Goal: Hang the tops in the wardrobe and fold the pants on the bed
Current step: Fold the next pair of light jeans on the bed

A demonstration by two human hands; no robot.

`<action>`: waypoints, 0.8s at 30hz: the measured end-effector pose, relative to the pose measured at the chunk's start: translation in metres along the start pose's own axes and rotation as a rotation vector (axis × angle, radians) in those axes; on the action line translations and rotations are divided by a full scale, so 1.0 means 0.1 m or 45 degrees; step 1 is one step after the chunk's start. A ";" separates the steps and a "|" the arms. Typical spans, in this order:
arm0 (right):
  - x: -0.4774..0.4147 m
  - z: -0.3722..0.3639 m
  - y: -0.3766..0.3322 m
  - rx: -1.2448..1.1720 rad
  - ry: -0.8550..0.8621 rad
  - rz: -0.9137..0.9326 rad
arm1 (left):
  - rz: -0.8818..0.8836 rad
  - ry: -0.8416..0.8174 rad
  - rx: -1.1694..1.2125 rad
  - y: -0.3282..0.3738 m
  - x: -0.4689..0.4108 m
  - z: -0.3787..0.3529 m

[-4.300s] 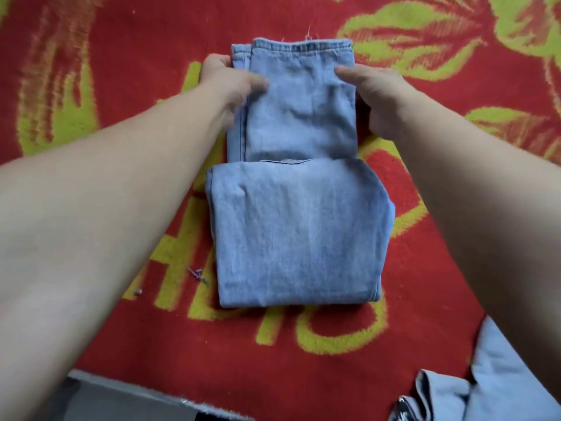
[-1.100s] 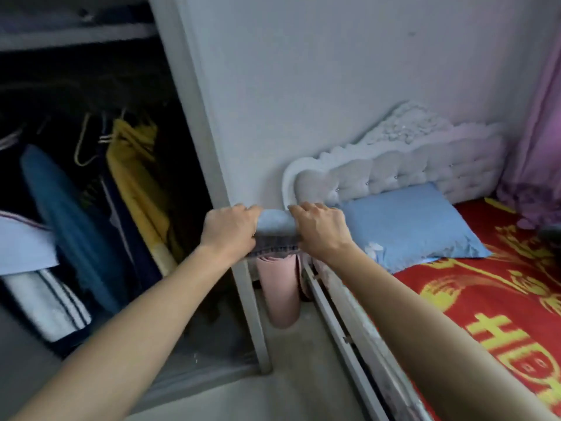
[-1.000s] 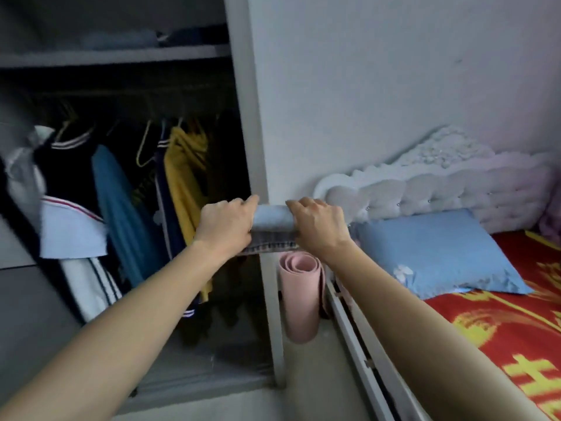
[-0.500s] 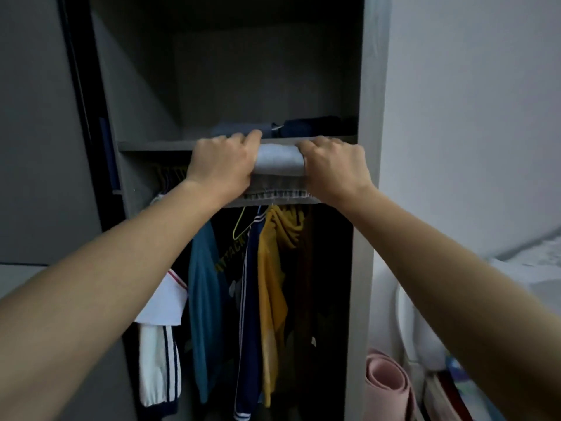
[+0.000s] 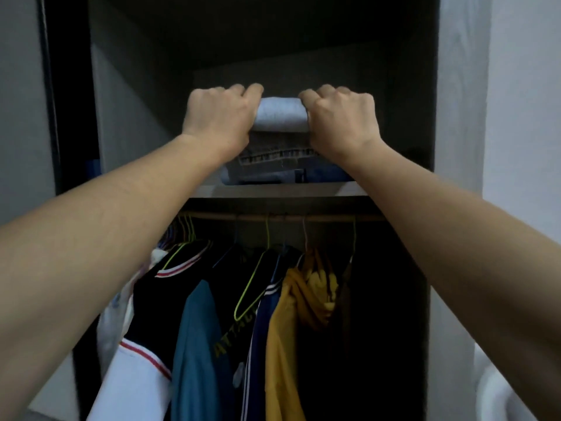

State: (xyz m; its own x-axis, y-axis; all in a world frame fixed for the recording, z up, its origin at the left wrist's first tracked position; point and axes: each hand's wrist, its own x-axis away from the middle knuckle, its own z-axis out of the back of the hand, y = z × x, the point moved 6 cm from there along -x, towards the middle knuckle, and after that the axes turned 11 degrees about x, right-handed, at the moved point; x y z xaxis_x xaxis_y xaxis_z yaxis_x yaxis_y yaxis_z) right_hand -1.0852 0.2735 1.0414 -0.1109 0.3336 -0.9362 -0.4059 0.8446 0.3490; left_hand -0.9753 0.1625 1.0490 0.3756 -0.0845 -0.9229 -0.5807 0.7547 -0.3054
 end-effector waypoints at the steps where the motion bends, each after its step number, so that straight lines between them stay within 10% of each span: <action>1: -0.08 -0.11 -0.04 -0.004 0.017 0.005 | 0.005 0.009 -0.006 -0.05 -0.06 -0.10; 24: -1.30 -2.07 0.02 0.580 -0.109 0.118 | -0.135 0.218 0.517 -0.16 -1.66 -2.57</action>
State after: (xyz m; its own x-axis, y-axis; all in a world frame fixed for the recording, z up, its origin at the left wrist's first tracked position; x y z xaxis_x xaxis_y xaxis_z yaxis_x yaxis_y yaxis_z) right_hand -1.2589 0.1451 1.1546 -0.0451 0.4331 -0.9002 0.0438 0.9011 0.4313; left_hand -1.2136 -0.0026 1.1469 0.2728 -0.2556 -0.9275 -0.2024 0.9272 -0.3151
